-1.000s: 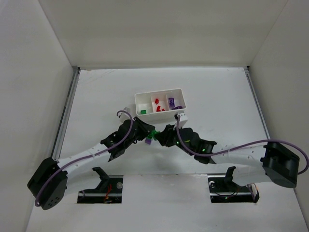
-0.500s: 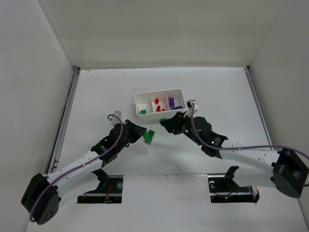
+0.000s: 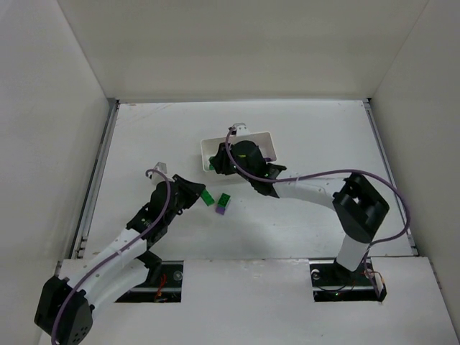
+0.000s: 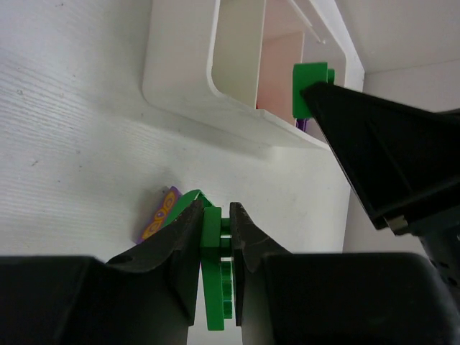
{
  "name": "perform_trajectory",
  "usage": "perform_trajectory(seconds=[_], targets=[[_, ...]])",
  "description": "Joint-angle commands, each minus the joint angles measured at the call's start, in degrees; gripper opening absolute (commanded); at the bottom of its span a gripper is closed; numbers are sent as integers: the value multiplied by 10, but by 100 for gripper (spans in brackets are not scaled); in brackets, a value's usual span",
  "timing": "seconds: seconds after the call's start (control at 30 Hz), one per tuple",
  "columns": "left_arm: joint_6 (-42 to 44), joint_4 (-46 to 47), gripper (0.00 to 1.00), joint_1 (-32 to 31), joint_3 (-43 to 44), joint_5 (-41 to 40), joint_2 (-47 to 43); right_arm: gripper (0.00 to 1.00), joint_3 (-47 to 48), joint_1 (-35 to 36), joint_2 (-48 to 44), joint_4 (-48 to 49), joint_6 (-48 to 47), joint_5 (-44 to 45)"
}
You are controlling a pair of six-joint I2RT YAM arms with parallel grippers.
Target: Sort the legos into containers by color
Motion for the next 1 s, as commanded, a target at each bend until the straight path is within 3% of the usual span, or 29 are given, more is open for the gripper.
perform_trajectory(seconds=[0.0, 0.2, 0.33, 0.4, 0.7, 0.97], targets=[[22, 19, 10, 10, 7, 10, 7, 35, 52, -6, 29, -22, -25, 31], [36, 27, 10, 20, 29, 8, 19, 67, 78, -12, 51, -25, -28, 37], [41, 44, 10, 22, 44, 4, 37, 71, 44, -19, 10, -14, -23, 39], [45, 59, 10, 23, 57, -1, 51, 67, -2, -24, -29, 3, -15, 41], [137, 97, 10, 38, 165, -69, 154, 29, -212, -24, -206, 45, 37, 69], [207, 108, 10, 52, 236, -122, 230, 28, -291, -19, -341, -12, 26, 75]])
